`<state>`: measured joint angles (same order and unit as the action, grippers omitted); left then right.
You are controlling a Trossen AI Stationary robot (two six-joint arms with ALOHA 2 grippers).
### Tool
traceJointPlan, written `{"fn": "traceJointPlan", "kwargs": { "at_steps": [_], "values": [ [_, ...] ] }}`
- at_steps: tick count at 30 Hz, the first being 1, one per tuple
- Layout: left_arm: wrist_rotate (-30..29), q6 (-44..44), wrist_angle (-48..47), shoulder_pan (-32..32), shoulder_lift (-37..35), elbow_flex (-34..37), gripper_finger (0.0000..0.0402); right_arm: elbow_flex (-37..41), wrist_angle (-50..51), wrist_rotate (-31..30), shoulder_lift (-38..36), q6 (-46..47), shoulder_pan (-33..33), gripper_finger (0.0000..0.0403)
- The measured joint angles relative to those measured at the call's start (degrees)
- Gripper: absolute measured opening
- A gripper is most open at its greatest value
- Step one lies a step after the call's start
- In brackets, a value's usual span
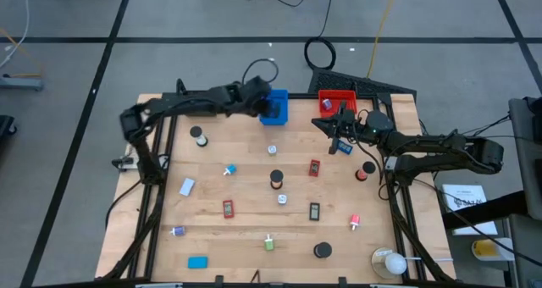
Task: Pick & Place Office items
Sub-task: Put the left dark blue digital clock into the blue basket
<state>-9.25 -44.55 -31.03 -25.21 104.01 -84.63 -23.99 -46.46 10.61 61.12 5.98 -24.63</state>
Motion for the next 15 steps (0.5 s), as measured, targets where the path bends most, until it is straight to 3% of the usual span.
{"fn": "traceJointPlan", "kwargs": {
  "at_steps": [7, 15],
  "values": [
    [-0.2, 1.5, -0.4, -4.4, 13.3, -10.9, 0.0155, 0.0, 0.0, 0.0, 0.0, 0.0, 0.0, 0.0006],
    [-0.1, 1.4, -0.9, -8.2, 19.2, -13.4, 0.0156, 0.0, 0.0, 0.0, 0.0, 0.0, 0.0, 0.0006]
  ]
}}
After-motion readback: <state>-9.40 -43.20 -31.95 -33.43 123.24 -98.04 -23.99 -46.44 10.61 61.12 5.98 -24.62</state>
